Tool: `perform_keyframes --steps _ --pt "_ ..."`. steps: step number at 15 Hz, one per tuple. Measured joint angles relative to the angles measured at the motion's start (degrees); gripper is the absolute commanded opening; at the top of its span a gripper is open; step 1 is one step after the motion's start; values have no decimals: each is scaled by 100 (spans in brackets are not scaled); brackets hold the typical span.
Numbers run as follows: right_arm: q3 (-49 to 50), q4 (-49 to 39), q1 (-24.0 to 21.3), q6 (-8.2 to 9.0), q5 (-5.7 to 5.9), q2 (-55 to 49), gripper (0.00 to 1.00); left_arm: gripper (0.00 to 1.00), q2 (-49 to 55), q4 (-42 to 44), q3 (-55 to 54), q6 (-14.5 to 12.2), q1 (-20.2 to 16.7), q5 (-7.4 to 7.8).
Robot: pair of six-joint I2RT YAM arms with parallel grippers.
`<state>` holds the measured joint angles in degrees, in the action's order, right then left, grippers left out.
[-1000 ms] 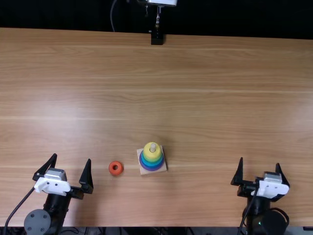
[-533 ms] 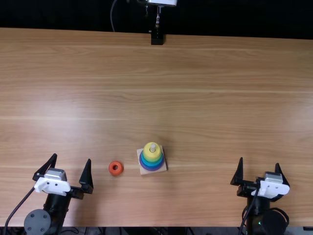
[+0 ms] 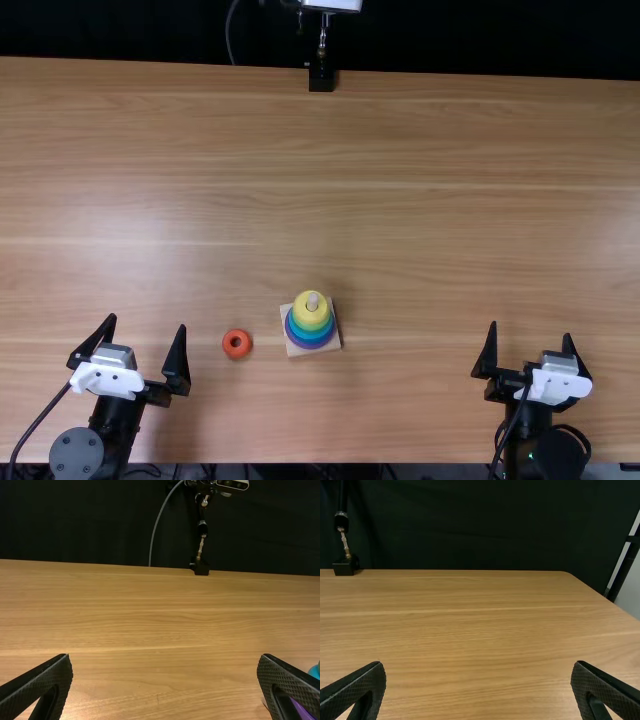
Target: Build the Hanoi tower: stack the rings onto the peg from bottom to top in this color order: purple, dark blue, light blue, dark green, light green, yellow, orange.
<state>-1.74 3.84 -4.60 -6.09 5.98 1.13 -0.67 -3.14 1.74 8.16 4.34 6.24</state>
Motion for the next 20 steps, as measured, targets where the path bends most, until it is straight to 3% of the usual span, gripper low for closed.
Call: perform_keyframes --steps 12,17,20 --pt "0 0 2 0 -4 -2 100 100 -2 -39 28 2 -22 0" --pt "0 0 0 2 -2 0 100 100 -933 -177 1648 0 55 22" --pt "0 2 0 0 -2 -2 100 100 -1939 -973 2481 0 57 24"
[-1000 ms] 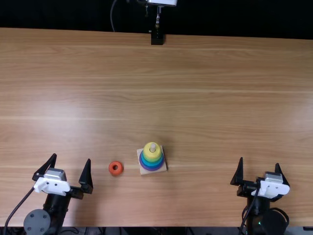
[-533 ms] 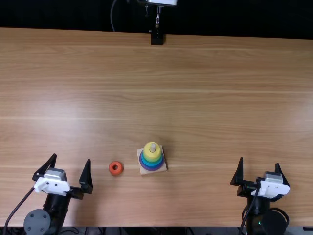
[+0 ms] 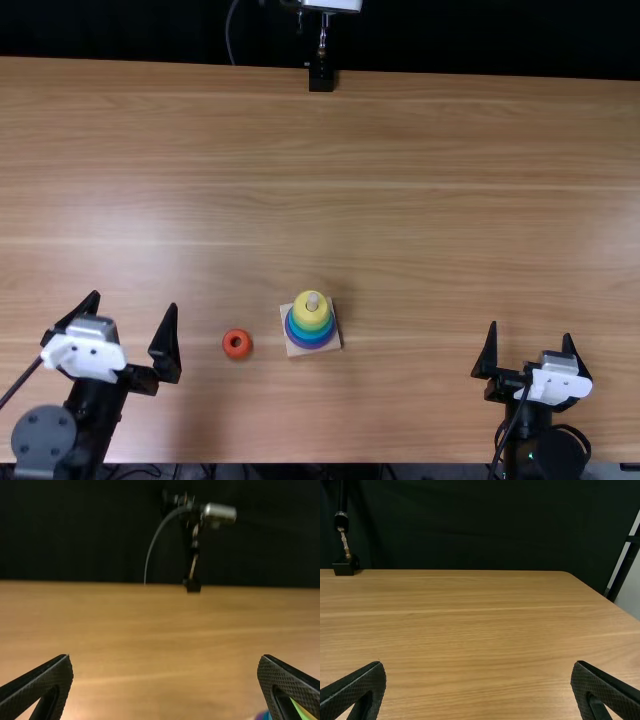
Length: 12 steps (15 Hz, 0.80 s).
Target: Build the Hanoi tower: stack the rings onto the peg from bottom to top in this color order: purple, dark blue, light blue, dark green, light green, yellow, orange.
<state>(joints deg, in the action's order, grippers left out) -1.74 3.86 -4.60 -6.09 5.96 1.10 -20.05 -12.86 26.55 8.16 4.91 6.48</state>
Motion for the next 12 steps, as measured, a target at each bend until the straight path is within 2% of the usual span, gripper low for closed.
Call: perform_keyframes --steps 3,6,9,10,11,12 --pt "0 0 0 -2 2 2 100 100 -1239 -754 881 2 393 46" --pt "0 -2 0 0 0 0 100 100 -1985 -960 1294 0 911 131" --pt "0 0 0 0 0 0 100 100 -2697 -1305 1296 -57 990 116" --pt "0 -2 0 0 -2 2 100 100 -2920 -1381 1296 -170 1012 90" --pt "0 -2 0 -2 2 0 100 100 -3180 -1545 1296 -374 1038 -44" --pt "0 0 0 2 2 0 100 100 -3399 -1829 1298 -575 1093 -262"
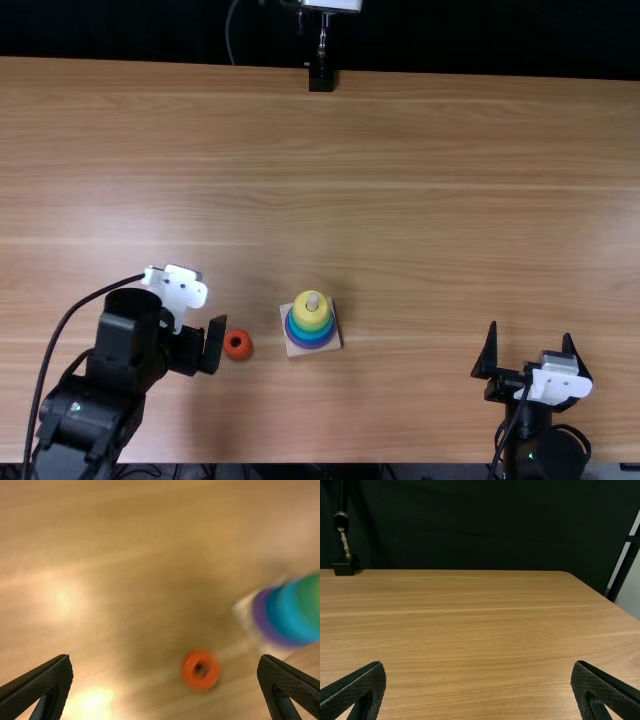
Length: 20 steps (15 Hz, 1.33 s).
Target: Build the Hanoi tower: stack the rings onto the peg from bottom to top in this color order: purple, dark blue, light blue, dark green, light green, yellow, orange.
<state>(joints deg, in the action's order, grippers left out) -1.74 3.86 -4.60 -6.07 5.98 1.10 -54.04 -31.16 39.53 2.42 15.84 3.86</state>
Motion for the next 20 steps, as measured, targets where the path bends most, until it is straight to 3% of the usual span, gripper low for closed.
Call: perform_keyframes --steps 2,4,5,7,12,20 --pt "0 -2 0 -2 -2 2 100 100 -417 -468 -2 -428 219 -555" --pt "0 -2 0 -2 0 0 100 100 -671 -424 0 -632 431 -811" --pt "0 0 2 -2 -2 0 100 100 -765 -286 0 -675 614 -835" --pt "0 0 0 -2 -2 0 100 100 -1069 164 0 -706 894 -715" --pt "0 0 0 0 -2 0 100 100 -1740 238 26 -706 946 -535" --pt "0 0 0 0 -2 2 100 100 -2570 249 361 -492 1200 -492"
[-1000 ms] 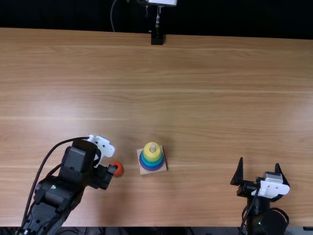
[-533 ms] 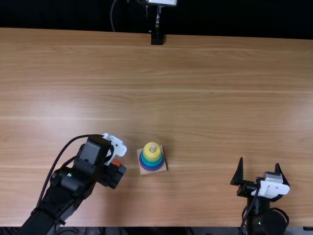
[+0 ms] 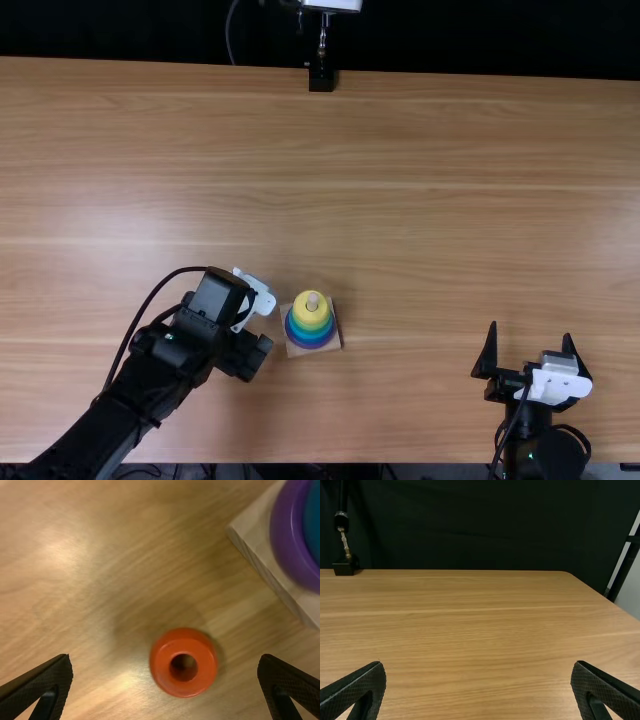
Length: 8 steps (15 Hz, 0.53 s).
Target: Build the Hanoi tower: stack the rings onto the peg from bottom to top in this color order: purple, dark blue, light blue, dark green, light green, yellow, orange.
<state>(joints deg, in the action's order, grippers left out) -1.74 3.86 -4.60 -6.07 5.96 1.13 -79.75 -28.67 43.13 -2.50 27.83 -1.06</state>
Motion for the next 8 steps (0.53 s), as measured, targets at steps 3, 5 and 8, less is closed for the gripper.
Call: perform_keyframes --steps 3,5,8 --pt "0 0 0 -2 -2 -2 100 100 -240 -20 0 22 33 0" --pt "0 -2 0 -2 0 0 100 100 -337 -35 0 39 33 -2" --pt "0 0 0 -2 -2 0 100 100 -452 -55 4 39 33 0"
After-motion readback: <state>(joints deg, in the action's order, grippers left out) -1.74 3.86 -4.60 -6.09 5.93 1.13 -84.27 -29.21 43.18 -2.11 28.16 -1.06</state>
